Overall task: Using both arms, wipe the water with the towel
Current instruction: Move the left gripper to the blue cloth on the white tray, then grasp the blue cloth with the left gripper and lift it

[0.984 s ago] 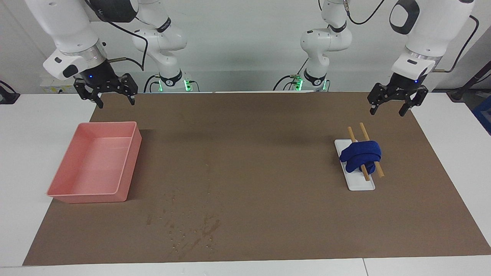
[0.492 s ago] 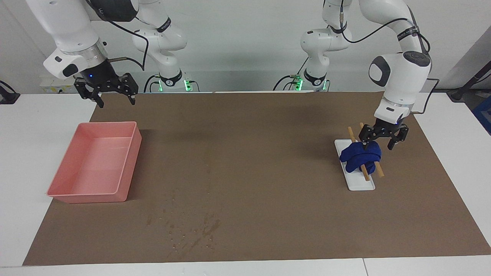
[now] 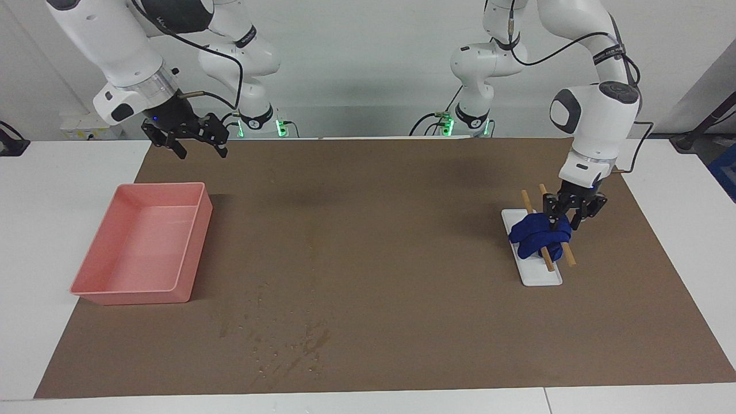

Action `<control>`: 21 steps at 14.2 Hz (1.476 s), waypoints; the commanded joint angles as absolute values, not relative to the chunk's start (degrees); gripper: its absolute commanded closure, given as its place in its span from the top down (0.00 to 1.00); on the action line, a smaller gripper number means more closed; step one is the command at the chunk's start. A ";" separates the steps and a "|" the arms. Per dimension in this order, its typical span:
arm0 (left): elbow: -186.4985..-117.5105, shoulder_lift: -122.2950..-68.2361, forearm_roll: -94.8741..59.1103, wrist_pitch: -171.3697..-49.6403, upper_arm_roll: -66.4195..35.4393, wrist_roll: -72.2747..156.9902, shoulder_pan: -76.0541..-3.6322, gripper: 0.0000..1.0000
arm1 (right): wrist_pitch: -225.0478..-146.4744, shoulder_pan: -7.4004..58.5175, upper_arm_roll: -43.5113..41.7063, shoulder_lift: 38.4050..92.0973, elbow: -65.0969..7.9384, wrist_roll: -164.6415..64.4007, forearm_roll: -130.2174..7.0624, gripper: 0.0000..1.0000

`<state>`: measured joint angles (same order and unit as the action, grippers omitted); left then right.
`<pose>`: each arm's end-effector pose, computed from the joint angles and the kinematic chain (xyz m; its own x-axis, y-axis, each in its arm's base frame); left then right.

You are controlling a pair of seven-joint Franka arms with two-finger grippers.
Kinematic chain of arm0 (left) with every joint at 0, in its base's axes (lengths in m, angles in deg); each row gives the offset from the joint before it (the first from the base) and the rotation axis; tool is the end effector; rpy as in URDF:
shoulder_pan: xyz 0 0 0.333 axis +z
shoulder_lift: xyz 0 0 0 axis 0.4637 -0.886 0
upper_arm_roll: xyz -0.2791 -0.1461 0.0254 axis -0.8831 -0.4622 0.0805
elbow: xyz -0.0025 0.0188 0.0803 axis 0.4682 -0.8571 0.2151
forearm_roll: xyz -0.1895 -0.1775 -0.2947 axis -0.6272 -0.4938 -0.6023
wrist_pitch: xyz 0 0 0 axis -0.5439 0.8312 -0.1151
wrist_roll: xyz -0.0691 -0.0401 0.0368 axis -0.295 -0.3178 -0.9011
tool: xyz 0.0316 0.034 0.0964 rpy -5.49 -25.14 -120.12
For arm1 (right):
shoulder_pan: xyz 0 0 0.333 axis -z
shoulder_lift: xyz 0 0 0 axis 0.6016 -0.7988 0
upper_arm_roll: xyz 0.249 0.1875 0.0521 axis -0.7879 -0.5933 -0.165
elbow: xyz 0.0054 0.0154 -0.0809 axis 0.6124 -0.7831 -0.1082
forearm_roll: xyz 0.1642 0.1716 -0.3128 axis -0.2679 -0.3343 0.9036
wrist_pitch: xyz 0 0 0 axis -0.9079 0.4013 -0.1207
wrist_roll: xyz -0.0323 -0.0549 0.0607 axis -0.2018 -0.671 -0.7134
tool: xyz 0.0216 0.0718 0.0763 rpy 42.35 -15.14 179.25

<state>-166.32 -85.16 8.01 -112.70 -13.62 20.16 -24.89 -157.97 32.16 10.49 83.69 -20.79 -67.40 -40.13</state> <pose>0.5629 0.0154 0.4313 0.9510 -0.1005 0.2924 -0.0914 -0.9948 -0.0445 0.5342 0.0219 0.6086 0.9863 -0.1451 -0.0787 -0.1557 -0.9760 -0.1521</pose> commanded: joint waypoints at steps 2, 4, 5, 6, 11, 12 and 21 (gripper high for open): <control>-167.61 -84.33 9.19 -113.89 -13.87 21.11 -24.20 0.05 | -160.01 32.33 10.08 85.87 -23.70 -72.09 -42.33 1.00; -167.35 -84.41 9.28 -113.71 -13.87 20.94 -24.20 0.00 | -161.32 32.33 10.08 85.87 -23.97 -72.27 -42.41 1.00; -167.26 -84.41 9.28 -113.45 -13.87 21.11 -24.20 0.00 | -161.59 32.33 10.08 85.87 -24.05 -72.27 -42.41 1.00; -166.56 -84.41 9.19 -112.23 -13.87 21.29 -24.20 0.00 | -161.76 32.33 10.08 85.87 -24.14 -72.27 -42.33 1.00; -148.93 -85.29 -0.43 -87.04 -13.96 32.68 -24.81 0.00 | -161.41 32.41 10.08 85.87 -24.14 -72.62 -43.91 1.00; -146.54 -85.21 -4.57 -83.43 -13.96 37.33 -24.90 0.00 | -161.41 32.41 10.16 85.87 -24.14 -72.71 -43.99 1.00; -144.58 -82.39 -30.59 -80.12 -24.24 96.21 -27.18 0.00 | -161.32 32.94 10.16 85.78 -23.70 -72.62 -44.78 1.00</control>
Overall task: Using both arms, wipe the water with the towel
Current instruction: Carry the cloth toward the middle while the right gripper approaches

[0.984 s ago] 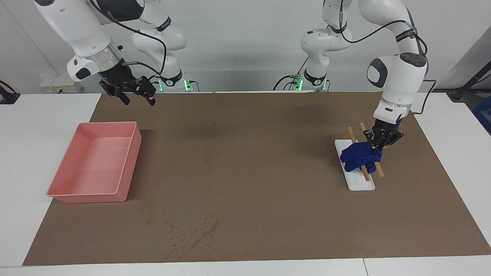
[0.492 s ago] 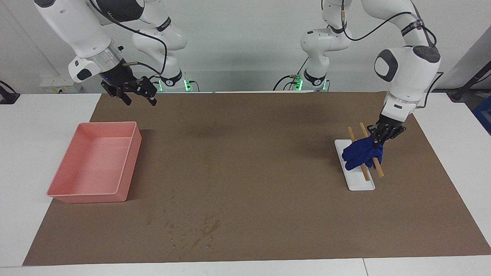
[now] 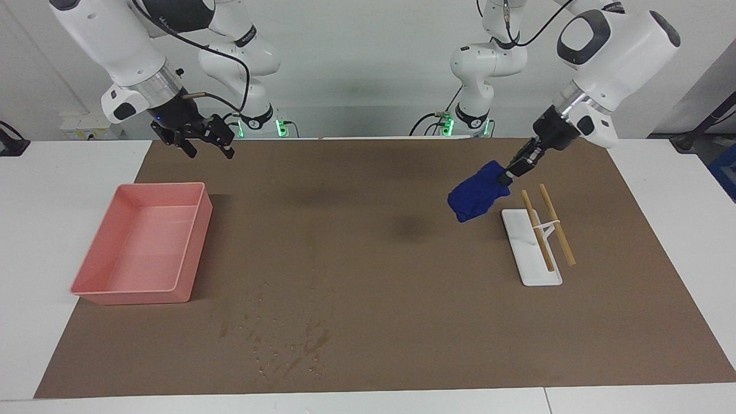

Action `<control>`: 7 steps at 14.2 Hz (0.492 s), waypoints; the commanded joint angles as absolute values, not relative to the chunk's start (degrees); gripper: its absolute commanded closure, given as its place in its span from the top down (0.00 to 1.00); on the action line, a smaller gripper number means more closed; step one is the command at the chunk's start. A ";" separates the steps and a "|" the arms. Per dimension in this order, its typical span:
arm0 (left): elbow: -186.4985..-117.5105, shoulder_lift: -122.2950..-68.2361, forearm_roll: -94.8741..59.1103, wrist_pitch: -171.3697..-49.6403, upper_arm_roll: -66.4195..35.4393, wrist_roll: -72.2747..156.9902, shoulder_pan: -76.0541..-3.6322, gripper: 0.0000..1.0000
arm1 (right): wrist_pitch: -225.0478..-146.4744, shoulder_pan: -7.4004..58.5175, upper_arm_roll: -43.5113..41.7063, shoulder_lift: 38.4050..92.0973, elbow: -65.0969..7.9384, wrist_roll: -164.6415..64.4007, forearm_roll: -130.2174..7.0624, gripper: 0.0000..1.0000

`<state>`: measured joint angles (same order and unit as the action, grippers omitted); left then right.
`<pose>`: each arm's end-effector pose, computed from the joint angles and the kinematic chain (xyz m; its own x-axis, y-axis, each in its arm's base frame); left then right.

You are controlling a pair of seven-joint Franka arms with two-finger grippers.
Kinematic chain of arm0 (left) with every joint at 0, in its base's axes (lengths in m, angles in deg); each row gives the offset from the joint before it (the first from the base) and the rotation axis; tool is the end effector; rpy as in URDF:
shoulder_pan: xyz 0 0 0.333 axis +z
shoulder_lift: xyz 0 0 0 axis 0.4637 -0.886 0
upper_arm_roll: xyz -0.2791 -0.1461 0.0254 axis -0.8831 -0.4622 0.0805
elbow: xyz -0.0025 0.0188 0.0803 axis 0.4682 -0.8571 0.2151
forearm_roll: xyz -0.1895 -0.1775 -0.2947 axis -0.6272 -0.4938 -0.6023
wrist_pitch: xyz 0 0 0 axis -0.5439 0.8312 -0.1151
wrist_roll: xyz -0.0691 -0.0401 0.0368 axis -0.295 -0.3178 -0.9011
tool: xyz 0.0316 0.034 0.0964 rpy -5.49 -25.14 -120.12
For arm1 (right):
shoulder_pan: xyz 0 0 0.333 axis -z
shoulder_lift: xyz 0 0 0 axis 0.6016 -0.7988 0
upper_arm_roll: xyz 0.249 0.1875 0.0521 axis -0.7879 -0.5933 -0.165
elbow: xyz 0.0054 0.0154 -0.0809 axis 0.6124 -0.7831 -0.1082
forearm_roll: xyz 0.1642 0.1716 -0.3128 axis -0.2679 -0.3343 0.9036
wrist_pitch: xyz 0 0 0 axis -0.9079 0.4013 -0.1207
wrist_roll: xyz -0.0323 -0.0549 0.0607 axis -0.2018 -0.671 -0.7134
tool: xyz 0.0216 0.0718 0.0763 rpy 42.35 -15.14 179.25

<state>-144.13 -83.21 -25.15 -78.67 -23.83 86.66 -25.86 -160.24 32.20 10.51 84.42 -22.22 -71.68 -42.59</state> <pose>0.5505 -0.1374 0.5886 0.5510 0.7267 -0.4103 0.8321 -0.4410 0.3364 0.5339 0.0250 0.6077 0.9718 -0.2240 -0.0740 -0.2344 -0.9526 -0.1938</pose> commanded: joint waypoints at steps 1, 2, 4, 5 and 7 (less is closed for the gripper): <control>-144.58 -82.48 -32.37 -81.79 -24.41 100.18 -28.84 0.00 | -161.68 32.85 10.17 85.78 -23.88 -72.71 -44.96 1.00; -144.76 -82.57 -33.08 -83.72 -24.42 103.87 -30.94 0.00 | -161.59 32.59 10.17 85.78 -23.88 -72.71 -45.05 1.00; -145.46 -82.66 -33.44 -88.90 -24.42 111.34 -35.34 0.00 | -161.50 32.41 10.08 85.87 -24.14 -77.51 -47.23 1.00; -145.98 -82.66 -33.96 -91.71 -24.50 115.03 -37.19 0.00 | -161.76 32.41 10.16 85.87 -24.32 -81.72 -49.94 1.00; -146.95 -82.74 -34.75 -97.42 -24.42 121.19 -40.79 0.00 | -163.42 32.41 10.08 86.30 -25.45 -90.42 -55.74 1.00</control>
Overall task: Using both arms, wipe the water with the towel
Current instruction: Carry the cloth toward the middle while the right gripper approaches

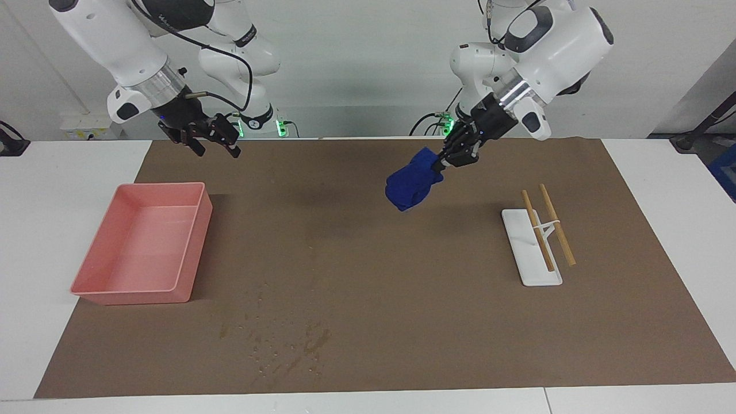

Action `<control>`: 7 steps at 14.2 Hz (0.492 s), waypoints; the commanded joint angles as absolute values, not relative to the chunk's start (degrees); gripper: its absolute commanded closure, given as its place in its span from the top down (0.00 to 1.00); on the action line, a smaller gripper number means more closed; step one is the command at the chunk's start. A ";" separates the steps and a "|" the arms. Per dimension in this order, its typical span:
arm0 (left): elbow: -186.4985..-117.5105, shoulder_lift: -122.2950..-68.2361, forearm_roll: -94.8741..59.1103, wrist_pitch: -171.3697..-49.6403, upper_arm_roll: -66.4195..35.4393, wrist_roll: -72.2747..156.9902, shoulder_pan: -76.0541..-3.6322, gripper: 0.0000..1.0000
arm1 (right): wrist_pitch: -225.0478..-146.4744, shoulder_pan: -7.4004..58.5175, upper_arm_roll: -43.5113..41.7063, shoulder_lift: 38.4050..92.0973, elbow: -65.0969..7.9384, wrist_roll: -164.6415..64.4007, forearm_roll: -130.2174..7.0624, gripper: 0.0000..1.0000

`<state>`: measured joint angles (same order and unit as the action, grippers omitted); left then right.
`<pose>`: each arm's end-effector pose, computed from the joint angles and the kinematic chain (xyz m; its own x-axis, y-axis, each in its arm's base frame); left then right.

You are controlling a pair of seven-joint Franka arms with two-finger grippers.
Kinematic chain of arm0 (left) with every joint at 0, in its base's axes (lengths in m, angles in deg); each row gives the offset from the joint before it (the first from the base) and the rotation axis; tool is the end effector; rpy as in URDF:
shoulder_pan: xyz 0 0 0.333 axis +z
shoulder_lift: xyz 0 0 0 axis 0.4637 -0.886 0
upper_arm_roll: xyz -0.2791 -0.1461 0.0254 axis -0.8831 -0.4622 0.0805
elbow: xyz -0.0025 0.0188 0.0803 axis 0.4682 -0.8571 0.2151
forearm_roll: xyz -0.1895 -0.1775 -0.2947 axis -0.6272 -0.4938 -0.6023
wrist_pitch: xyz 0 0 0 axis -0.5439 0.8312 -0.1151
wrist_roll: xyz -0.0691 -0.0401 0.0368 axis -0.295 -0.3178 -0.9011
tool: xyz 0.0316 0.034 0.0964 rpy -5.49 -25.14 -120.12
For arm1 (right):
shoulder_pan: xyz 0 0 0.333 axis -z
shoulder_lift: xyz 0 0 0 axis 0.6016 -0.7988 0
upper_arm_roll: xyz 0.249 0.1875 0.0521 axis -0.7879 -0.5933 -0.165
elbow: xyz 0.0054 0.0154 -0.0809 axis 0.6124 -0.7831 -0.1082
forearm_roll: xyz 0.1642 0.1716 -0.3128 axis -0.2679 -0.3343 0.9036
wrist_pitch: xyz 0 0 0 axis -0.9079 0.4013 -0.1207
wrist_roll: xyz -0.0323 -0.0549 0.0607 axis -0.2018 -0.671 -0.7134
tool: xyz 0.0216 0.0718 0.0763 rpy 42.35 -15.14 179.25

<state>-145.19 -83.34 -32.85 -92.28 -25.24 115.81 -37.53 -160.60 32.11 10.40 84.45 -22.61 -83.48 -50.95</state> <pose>0.5269 -0.2564 0.6035 0.2078 0.7531 -0.6243 0.9693 -0.0726 0.2350 0.5341 0.0413 0.6095 0.9002 -0.3995 -0.1731 -0.4346 -0.8491 -0.3001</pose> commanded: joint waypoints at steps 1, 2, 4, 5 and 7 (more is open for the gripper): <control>-147.83 -82.74 -35.37 -101.11 -24.50 123.83 -42.72 0.00 | -165.09 32.33 10.08 86.91 -27.03 -94.73 -58.64 1.00; -148.97 -82.66 -36.16 -105.23 -24.50 126.12 -44.40 0.00 | -166.93 32.24 9.99 87.70 -28.61 -98.42 -61.28 1.00; -149.59 -82.92 -37.83 -112.28 -24.50 130.95 -48.17 0.00 | -171.50 30.05 9.99 88.41 -31.69 -108.60 -67.26 1.00; -149.59 -83.18 -37.83 -114.92 -24.50 132.98 -49.85 0.00 | -173.78 29.17 9.99 88.50 -32.83 -113.96 -69.37 1.00; -149.77 -83.45 -37.83 -119.84 -24.42 136.49 -53.98 0.00 | -179.23 24.96 9.99 88.50 -35.03 -123.03 -73.60 1.00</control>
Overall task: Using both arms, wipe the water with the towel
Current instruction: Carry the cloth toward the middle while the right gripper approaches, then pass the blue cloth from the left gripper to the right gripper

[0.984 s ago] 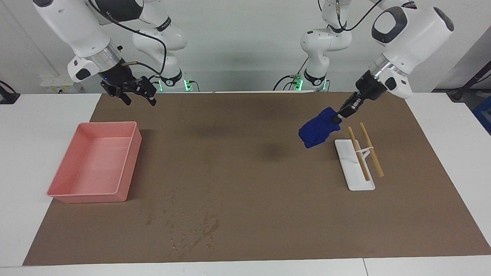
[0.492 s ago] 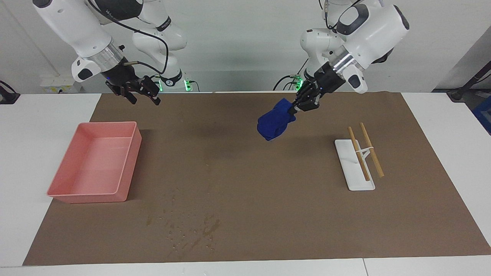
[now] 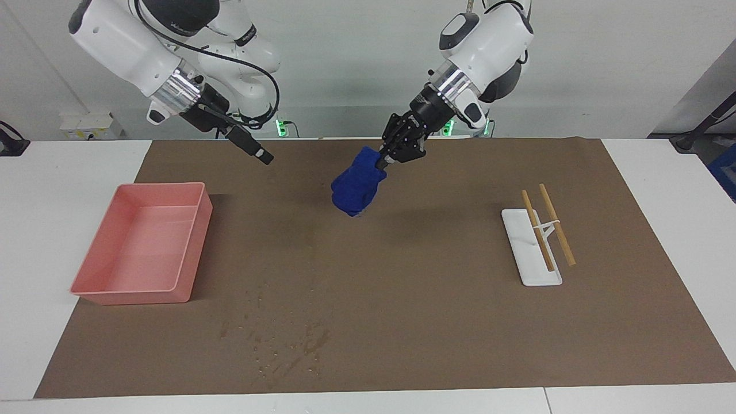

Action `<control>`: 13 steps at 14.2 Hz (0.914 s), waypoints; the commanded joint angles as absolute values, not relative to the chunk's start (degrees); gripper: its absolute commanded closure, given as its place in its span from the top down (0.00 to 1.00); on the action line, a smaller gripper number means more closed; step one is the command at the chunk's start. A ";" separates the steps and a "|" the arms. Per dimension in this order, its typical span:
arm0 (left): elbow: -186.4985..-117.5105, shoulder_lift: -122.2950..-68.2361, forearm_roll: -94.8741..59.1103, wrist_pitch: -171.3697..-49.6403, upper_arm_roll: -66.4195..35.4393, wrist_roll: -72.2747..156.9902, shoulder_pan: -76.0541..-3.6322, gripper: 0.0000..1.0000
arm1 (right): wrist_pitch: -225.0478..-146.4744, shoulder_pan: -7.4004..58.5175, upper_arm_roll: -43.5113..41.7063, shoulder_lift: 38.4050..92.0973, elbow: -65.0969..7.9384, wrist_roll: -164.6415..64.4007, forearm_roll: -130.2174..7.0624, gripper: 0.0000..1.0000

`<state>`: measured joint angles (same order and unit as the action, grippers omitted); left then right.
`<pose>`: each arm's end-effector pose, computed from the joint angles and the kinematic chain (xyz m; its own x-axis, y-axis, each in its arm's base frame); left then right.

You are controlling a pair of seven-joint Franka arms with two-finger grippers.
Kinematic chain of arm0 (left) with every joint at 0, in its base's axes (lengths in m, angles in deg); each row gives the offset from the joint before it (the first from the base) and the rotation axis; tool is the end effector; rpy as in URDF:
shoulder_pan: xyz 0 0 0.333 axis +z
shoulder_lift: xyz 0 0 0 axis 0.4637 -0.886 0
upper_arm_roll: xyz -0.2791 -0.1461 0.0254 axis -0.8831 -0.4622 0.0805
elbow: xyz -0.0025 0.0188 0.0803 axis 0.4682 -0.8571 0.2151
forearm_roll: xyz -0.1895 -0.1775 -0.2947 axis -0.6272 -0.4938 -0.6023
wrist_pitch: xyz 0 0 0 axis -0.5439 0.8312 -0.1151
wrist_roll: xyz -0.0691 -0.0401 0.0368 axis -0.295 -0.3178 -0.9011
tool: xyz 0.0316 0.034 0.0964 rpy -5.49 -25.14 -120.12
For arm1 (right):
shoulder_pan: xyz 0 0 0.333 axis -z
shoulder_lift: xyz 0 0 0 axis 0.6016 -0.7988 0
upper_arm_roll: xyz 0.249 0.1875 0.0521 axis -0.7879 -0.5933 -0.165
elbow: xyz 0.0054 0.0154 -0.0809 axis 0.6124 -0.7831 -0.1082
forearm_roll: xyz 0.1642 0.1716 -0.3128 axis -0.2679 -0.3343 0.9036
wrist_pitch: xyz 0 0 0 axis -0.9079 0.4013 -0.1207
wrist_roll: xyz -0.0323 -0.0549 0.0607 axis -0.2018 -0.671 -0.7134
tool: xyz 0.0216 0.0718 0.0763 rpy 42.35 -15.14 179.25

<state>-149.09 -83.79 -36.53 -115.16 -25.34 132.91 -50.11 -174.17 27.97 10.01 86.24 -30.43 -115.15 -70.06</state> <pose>0.4916 -0.3460 0.6021 0.0136 0.6590 -0.7520 0.9539 0.2171 0.2074 0.5379 0.0985 0.5936 0.5153 -0.6955 -0.5007 -0.8529 -0.3590 -0.3791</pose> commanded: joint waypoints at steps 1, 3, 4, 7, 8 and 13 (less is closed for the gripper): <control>-149.77 -83.53 -37.83 -121.34 -24.42 137.47 -55.04 0.00 | -180.21 22.77 9.99 88.50 -36.00 -124.90 -73.79 1.00; -151.08 -83.19 -37.83 -121.97 -24.42 137.74 -57.59 0.00 | -181.36 20.38 9.99 88.76 -37.32 -125.35 -73.79 1.00; -151.44 -83.01 -37.83 -122.76 -24.42 138.01 -58.55 0.00 | -181.89 20.37 9.99 88.77 -37.41 -125.27 -73.70 1.00; -153.72 -81.96 -37.83 -123.03 -24.33 137.75 -60.59 0.00 | -182.25 20.63 9.99 88.50 -37.24 -125.00 -73.79 1.00; -153.99 -81.87 -37.83 -123.03 -24.33 137.66 -60.15 0.00 | -182.33 20.90 9.99 88.50 -37.24 -124.92 -73.79 1.00; -153.38 -81.95 -37.75 -122.94 -24.42 137.13 -61.81 0.00 | -183.56 21.08 10.25 88.15 -36.80 -125.35 -73.97 1.00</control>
